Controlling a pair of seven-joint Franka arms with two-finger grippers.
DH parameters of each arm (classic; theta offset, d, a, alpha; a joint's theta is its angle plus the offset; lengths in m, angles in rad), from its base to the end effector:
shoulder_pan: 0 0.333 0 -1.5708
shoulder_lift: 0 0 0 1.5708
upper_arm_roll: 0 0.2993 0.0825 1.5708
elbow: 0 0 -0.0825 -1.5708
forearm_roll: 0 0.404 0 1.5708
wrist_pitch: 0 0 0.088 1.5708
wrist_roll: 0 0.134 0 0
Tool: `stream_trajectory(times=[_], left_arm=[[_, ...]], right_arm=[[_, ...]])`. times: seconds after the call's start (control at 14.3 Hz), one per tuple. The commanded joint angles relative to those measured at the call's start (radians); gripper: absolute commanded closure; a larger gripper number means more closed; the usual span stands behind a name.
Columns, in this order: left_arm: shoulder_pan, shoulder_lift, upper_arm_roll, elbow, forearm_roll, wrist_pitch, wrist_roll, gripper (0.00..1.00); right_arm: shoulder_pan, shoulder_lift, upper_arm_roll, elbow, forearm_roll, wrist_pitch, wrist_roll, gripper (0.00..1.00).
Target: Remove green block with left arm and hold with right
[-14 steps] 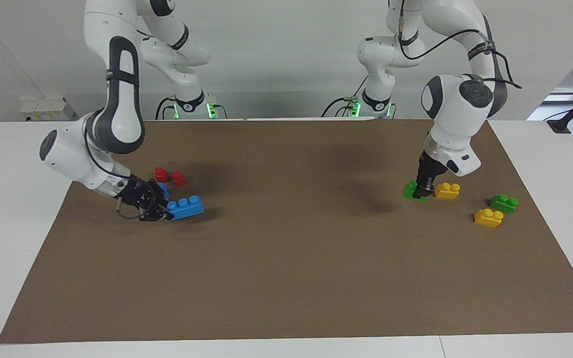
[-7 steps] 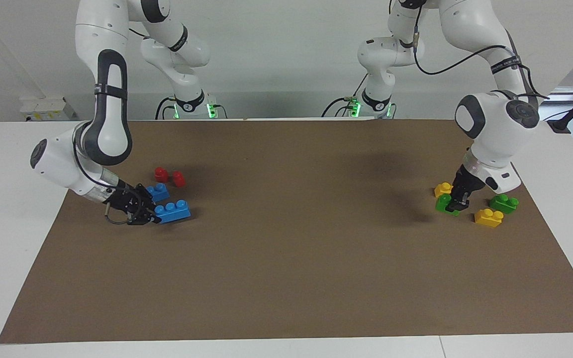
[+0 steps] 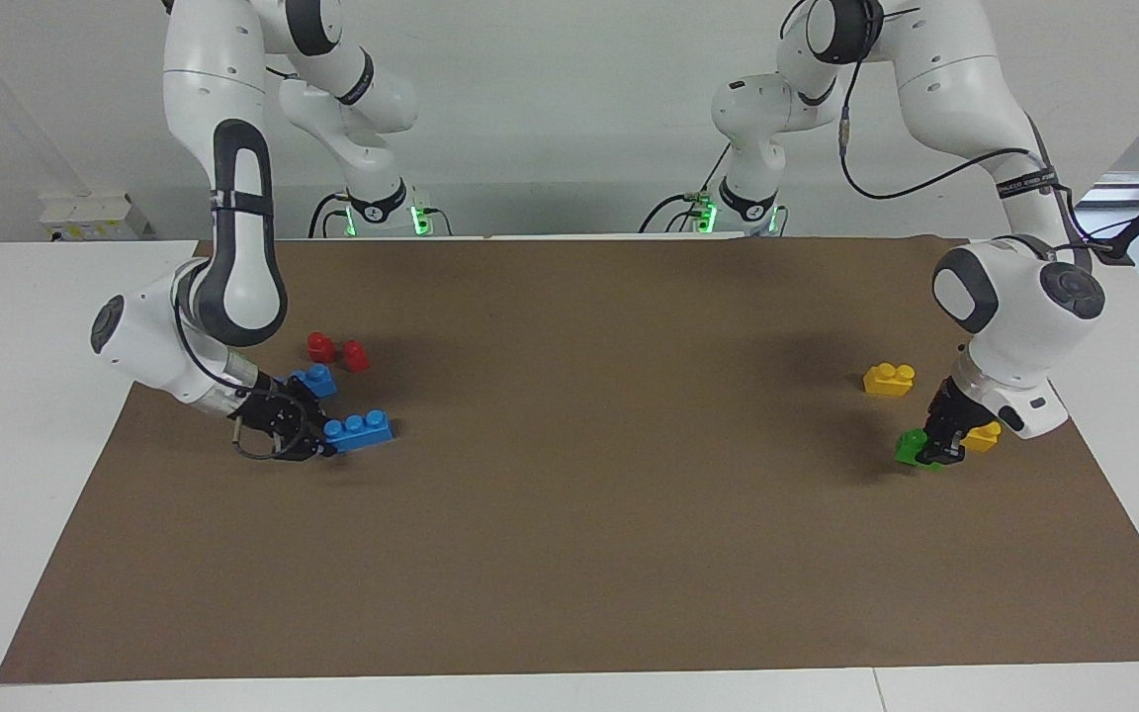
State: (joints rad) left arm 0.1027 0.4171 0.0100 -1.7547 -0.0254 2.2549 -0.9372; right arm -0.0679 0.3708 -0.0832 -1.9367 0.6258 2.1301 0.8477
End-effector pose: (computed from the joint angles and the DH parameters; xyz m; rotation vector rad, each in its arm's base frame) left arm 0.6713 0.0743 0.2866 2.6641 1.5683 0.1077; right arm 0.6104 -0.0528 0.2333 -2.1013 1.7363 0.4372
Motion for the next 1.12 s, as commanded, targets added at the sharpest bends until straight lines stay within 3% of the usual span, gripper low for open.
stream_trajectory(times=[0.0, 0.14, 0.35, 0.42, 0.49, 0.77, 1.05], left_arm=[[0.014, 0.037, -0.009, 0.026, -0.008, 0.05, 0.034, 1.0], [0.011, 0.048, -0.009, 0.011, -0.014, 0.087, 0.081, 1.0], [0.011, 0.046, -0.009, -0.006, -0.016, 0.092, 0.143, 1.0], [0.011, 0.046, -0.009, -0.006, -0.016, 0.095, 0.143, 0.68], [0.011, 0.046, -0.009, -0.006, -0.016, 0.095, 0.143, 0.03], [0.005, 0.046, -0.009, 0.009, -0.013, 0.077, 0.141, 0.0], [-0.001, 0.022, -0.012, 0.026, -0.008, 0.065, 0.143, 0.0]], right_arm=[[-0.003, -0.05, -0.003, 0.024, 0.008, -0.068, 0.04, 0.03], [-0.003, -0.104, -0.004, 0.045, -0.026, -0.125, 0.048, 0.0], [0.002, -0.185, 0.008, 0.126, -0.188, -0.25, 0.033, 0.0], [0.003, -0.19, 0.01, 0.184, -0.207, -0.325, 0.01, 0.0], [0.005, -0.202, 0.011, 0.237, -0.237, -0.387, -0.042, 0.0], [0.068, -0.337, 0.011, 0.278, -0.414, -0.466, -0.293, 0.0], [0.103, -0.403, 0.011, 0.326, -0.534, -0.556, -0.535, 0.0]])
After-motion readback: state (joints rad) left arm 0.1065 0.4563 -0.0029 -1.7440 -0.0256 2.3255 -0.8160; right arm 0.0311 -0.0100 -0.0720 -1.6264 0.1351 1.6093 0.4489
